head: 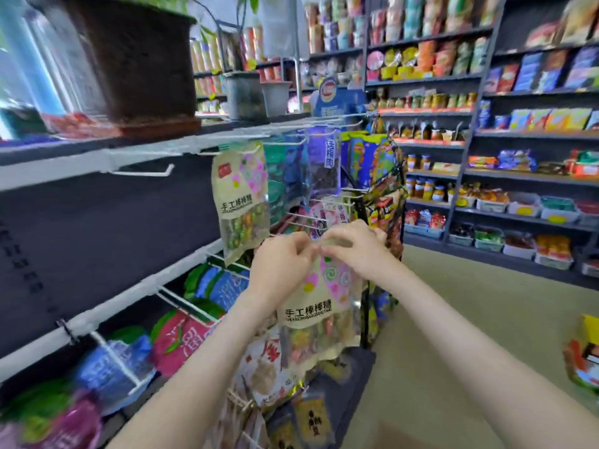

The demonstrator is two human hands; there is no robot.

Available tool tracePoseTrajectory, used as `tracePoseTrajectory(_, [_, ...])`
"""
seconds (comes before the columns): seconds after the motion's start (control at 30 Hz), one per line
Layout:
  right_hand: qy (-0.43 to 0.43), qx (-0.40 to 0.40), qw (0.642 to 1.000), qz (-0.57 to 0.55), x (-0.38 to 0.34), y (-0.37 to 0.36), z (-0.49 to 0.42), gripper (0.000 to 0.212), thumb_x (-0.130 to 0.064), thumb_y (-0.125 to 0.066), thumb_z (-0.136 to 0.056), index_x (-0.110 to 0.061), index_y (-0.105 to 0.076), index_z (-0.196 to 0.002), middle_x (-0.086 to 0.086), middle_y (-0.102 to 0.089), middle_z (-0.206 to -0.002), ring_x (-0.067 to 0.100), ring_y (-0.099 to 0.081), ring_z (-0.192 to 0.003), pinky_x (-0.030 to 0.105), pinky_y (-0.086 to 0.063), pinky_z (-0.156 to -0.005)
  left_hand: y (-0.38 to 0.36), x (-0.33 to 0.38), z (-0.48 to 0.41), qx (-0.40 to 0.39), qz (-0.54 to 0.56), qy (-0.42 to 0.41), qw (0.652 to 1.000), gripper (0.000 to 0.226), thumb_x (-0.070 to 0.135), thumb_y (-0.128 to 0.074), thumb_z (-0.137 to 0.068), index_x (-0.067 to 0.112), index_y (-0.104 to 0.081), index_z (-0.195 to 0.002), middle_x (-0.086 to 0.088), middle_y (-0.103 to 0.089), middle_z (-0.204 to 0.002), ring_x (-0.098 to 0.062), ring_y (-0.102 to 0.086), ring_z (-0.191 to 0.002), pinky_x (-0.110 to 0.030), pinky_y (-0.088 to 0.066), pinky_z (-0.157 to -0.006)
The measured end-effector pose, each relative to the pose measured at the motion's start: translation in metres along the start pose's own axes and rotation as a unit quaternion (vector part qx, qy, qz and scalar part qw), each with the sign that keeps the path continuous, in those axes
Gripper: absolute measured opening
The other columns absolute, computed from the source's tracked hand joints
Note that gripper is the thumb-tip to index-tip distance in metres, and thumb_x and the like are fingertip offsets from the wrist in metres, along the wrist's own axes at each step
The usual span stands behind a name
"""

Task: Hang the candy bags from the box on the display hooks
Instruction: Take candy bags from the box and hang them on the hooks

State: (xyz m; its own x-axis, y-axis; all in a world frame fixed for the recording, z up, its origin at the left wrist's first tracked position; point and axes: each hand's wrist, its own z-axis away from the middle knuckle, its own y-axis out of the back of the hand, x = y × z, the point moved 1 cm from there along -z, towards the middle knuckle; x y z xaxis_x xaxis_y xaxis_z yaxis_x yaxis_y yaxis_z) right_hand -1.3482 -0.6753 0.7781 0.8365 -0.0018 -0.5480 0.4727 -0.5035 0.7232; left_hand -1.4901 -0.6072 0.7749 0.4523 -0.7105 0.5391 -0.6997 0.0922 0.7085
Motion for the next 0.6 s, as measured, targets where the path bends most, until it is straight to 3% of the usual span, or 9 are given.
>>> tracePoseTrajectory(0.1, [0.027, 0.052, 0.998, -0.006, -0.021, -0.006, -0.03, 0.003, -0.038, -0.065, -0.085, -0.039, -0.067, -0.086, -0.02, -0.057, -0.086, 0.015, -0.047, -0.111, 0.037, -0.021, -0.091, 0.032, -0.002, -0.012, 0.053, -0.006, 0.003, 0.999, 0.021, 0.034, -0.059, -0.089, 0.016, -0.068, -0.081, 0.0, -0.069, -0.071, -0.022, -0.063, -0.076, -0.034, -0.048, -0.067])
tracePoseTrajectory(0.17, [0.056, 0.079, 0.995, -0.022, -0.035, -0.009, -0.048, 0.01, -0.04, -0.067, -0.082, -0.035, -0.07, -0.09, -0.017, -0.059, -0.091, 0.022, -0.051, -0.109, 0.048, -0.031, -0.096, 0.052, -0.003, -0.02, 0.084, -0.025, 0.003, 0.996, 0.022, 0.033, -0.059, -0.09, 0.017, -0.065, -0.076, 0.0, -0.069, -0.073, -0.022, -0.062, -0.078, -0.032, -0.043, -0.063])
tracePoseTrajectory(0.23, [0.068, 0.104, 0.992, -0.019, -0.05, -0.01, -0.066, 0.014, -0.04, -0.068, -0.082, -0.032, -0.071, -0.094, -0.013, -0.058, -0.101, 0.023, -0.047, -0.114, 0.051, -0.03, -0.1, 0.069, -0.005, -0.028, 0.109, -0.038, 0.004, 0.993, 0.022, 0.033, -0.059, -0.09, 0.021, -0.062, -0.071, -0.003, -0.07, -0.076, -0.025, -0.062, -0.08, -0.031, -0.041, -0.061])
tracePoseTrajectory(0.33, [0.036, 0.124, 0.992, -0.014, -0.066, -0.011, -0.088, 0.017, -0.044, -0.067, -0.082, -0.035, -0.069, -0.096, -0.011, -0.049, -0.122, 0.017, -0.032, -0.124, 0.043, -0.018, -0.109, 0.086, -0.01, -0.046, 0.139, -0.06, 0.013, 0.988, 0.02, 0.033, -0.057, -0.09, 0.019, -0.071, -0.086, -0.004, -0.072, -0.09, -0.026, -0.063, -0.089, -0.031, -0.042, -0.067])
tracePoseTrajectory(0.47, [-0.013, 0.137, 0.986, -0.093, -0.074, -0.009, -0.115, 0.016, -0.05, -0.072, -0.073, -0.044, -0.058, -0.077, -0.007, -0.037, -0.124, 0.02, -0.029, -0.127, 0.046, -0.022, -0.11, 0.101, -0.012, -0.074, 0.139, -0.023, 0.02, 0.99, 0.021, 0.029, -0.059, -0.089, 0.015, -0.074, -0.088, -0.006, -0.072, -0.081, -0.023, -0.064, -0.08, -0.032, -0.049, -0.07])
tracePoseTrajectory(0.6, [-0.094, 0.156, 0.968, -0.172, -0.073, -0.006, -0.139, 0.04, -0.048, -0.077, -0.069, -0.032, -0.057, -0.1, -0.002, -0.029, -0.124, 0.022, -0.028, -0.123, 0.046, -0.03, -0.106, 0.11, -0.019, -0.1, 0.126, 0.066, 0.047, 0.989, 0.018, 0.029, -0.062, -0.088, 0.015, -0.074, -0.086, -0.001, -0.071, -0.077, -0.01, -0.061, -0.066, -0.026, -0.047, -0.065])
